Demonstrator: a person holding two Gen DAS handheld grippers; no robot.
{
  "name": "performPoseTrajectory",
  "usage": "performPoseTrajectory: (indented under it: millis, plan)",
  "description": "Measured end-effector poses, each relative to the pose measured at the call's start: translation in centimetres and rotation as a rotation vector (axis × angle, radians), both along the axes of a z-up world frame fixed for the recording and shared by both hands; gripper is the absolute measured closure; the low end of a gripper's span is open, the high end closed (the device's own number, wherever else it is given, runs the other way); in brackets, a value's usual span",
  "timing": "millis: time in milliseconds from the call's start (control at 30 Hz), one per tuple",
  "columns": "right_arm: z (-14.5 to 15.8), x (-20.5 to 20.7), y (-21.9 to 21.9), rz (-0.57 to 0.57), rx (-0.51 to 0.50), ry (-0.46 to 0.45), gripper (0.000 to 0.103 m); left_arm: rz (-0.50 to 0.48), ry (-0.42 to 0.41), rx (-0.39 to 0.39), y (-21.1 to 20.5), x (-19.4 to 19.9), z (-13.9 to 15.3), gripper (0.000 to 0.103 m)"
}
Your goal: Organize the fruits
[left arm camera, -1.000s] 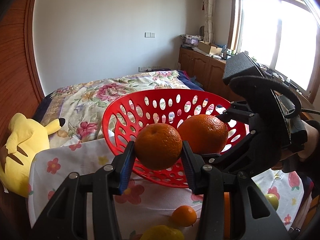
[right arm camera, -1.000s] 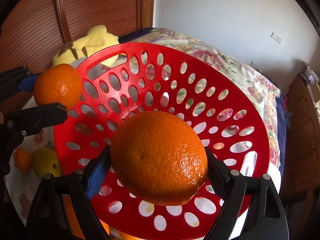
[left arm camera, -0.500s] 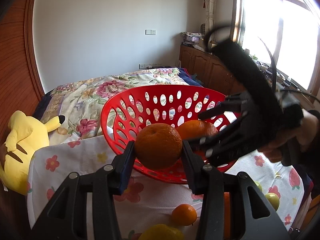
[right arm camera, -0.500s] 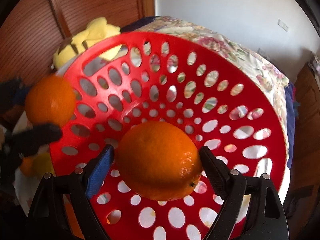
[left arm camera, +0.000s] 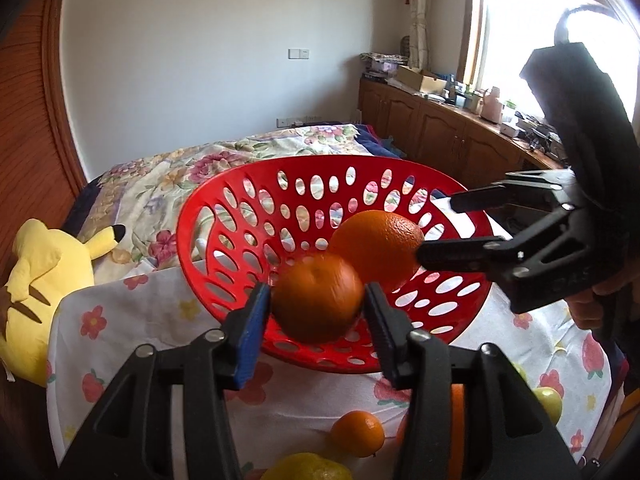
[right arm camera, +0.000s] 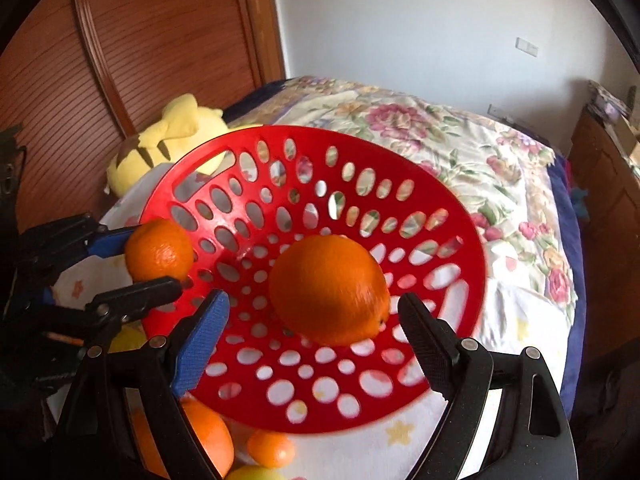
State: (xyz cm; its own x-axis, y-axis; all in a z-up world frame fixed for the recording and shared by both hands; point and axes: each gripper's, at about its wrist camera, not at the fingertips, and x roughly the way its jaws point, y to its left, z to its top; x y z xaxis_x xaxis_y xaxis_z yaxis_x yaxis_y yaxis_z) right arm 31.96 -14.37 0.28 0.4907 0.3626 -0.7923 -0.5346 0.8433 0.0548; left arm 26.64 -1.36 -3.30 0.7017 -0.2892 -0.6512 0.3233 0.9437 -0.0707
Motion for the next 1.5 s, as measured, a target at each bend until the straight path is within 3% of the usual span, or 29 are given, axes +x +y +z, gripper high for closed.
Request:
performPoseTrajectory:
  millis: [467,667,1033,1500]
  plan:
    - [3.0,-6.5,-2.6,-0.097,0.064,-0.161,0.015,0.018,-0.082,0.015,0.6,-6.5,3.0,0.04]
    - [2.9,-10.7,-3.9,-0.129,0.105,-0.204,0.015,0.027,-0.089,0.017,1.4,-9.4,2.6,0.036]
    - [-1.4,-17.6,-5.6,-0.196,0.121,-0.193,0.016,0.063,-0.047,0.007,3.5,-13.4,-0.5,0.033]
    - [-6.0,-20.1,-6.9,-0.235,0.094,-0.127,0.022,0.129,0.027,0.032,5.4,-15.9,-4.8,0.033]
